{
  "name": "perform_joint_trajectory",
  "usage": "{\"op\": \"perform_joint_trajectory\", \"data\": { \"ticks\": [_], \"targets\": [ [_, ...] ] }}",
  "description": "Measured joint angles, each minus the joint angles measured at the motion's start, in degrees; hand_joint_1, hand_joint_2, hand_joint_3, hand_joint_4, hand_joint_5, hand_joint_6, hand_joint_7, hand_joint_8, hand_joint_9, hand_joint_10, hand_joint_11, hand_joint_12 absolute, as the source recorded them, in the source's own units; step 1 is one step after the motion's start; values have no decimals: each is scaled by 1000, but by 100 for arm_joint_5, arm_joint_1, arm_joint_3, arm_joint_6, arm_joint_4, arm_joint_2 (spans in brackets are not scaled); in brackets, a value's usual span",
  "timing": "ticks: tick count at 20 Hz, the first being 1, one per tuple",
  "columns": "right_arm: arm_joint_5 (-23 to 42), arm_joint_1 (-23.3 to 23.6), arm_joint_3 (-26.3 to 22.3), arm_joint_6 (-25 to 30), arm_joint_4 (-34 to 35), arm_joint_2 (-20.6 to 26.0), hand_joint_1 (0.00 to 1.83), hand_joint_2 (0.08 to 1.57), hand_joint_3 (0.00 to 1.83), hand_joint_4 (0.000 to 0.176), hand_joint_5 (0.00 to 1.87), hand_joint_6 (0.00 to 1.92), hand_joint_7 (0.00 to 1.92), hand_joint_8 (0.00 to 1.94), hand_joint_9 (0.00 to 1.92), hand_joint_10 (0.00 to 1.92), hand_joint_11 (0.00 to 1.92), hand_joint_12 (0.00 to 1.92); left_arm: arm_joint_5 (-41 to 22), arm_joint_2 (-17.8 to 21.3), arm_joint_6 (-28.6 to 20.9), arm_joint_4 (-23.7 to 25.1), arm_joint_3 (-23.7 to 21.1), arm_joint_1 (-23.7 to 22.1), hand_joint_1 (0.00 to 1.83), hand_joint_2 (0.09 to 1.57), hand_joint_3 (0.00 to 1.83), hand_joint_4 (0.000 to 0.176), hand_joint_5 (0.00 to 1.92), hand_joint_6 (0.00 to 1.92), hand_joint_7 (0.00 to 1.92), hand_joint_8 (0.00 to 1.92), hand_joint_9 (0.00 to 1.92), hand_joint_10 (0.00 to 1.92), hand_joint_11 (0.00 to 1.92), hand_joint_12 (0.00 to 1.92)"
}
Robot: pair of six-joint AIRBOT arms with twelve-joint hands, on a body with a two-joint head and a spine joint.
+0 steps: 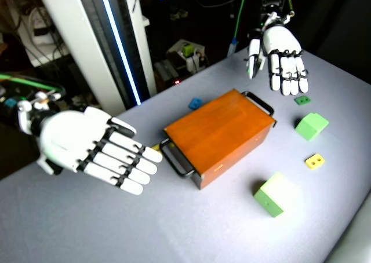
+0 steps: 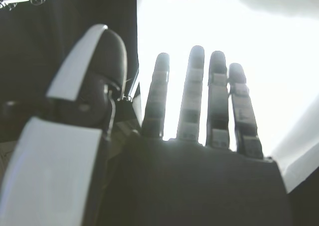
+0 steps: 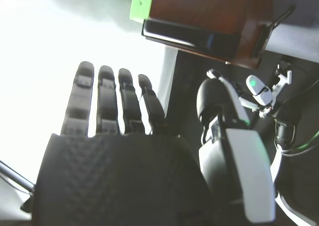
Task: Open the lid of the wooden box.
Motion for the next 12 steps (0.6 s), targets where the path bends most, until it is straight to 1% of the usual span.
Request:
{"op": "perform_joint_trajectory", "data": {
  "ticks": [1,3,6,9,11,12],
  "targets": [
    [-24,0,20,0,37,-26,492,1374,33,0,0,0,0,0,0,0,0,0,17,0,-2,-11,0,0,291,1379,7,0,70,12,0,0,0,0,0,0],
    [-50,0,28,0,48,-46,469,1383,28,0,0,0,0,0,0,0,0,0,17,-2,-17,-24,0,0,253,1384,6,0,56,2,0,0,0,0,0,0],
    [-48,0,35,-2,79,-46,483,1386,17,0,0,0,0,0,0,0,0,0,37,0,-17,-24,0,22,295,1388,2,0,61,2,0,0,0,0,0,0],
    [-94,-4,35,-4,103,-52,475,1387,10,0,0,0,0,0,0,0,0,0,79,0,-48,-83,-2,203,276,1386,1,0,72,6,0,0,0,0,0,0],
    [-155,-39,46,-9,111,-70,471,1389,9,0,0,0,0,0,0,0,0,0,42,7,-59,-205,-7,361,295,1382,0,0,77,6,0,0,0,0,0,0],
    [-197,-39,70,-9,125,-116,506,1384,5,0,0,0,0,0,0,0,0,0,4,7,-61,-332,-22,461,293,1378,0,0,74,4,0,0,0,0,0,0]
  ]
}}
